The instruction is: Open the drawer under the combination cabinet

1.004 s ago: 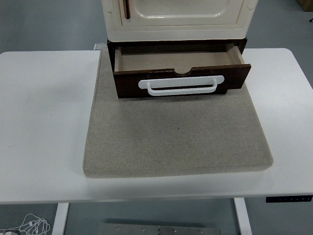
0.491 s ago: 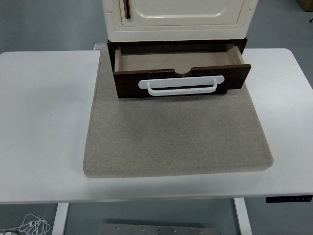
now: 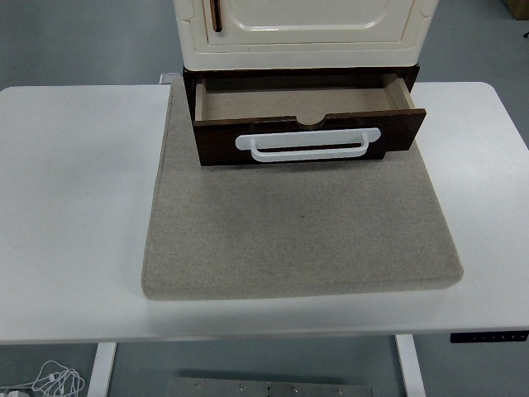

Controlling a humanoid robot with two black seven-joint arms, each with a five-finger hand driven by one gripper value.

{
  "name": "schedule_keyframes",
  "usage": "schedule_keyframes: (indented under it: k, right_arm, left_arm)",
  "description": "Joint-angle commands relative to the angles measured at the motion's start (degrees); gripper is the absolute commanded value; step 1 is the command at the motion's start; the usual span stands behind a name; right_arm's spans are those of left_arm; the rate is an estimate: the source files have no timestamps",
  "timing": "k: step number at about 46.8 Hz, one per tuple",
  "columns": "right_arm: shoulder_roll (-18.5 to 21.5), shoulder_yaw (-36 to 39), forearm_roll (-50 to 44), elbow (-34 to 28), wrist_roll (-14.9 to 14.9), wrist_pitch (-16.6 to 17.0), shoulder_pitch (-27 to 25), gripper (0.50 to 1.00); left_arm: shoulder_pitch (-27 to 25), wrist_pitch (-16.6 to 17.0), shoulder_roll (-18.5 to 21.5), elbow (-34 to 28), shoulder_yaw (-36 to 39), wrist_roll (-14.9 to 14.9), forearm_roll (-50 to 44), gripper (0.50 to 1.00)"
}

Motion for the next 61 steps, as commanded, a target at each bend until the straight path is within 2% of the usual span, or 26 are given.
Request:
schedule_keyframes:
  k: [1,9,22,31,53,61]
  right_arm:
    - [0.00,0.00,0.00,0.00,0.00,0.00,0.00,0.926]
    - [0.00,-0.18,0.00,0.00,0.00,0.00,0.00,0.926]
    - [0.00,-0.18,0.00,0.09,0.00,0.00,0.00,0.926]
    - [0.00,-0.18,0.00,0.00,0.00,0.00,-0.17,0.926]
    - [0.00,-0.09,0.09,0.09,0.09,0.18,-0.35,0.926]
    - [0.00,-0.09,0.09,0.09,0.09,0.70,-0.44,0.926]
  left_arm:
    - [2.11,0.17,-0.02,1.43,-0.27,-0.01,-0.35,1.000]
    - [6.15,3.24,-0.02,2.75,-0.27,-0.01,-2.90,1.000]
    - [17.66,4.38,-0.98,2.66,-0.18,0.43,-9.93,1.000]
    - [22.76,4.56,-3.00,2.75,-0.27,0.43,-14.85,1.000]
    - [31.64,4.56,-9.59,4.33,-0.45,-0.18,-24.26,1.000]
    - [32.08,4.56,-10.56,5.65,-1.76,-2.82,-26.63,1.000]
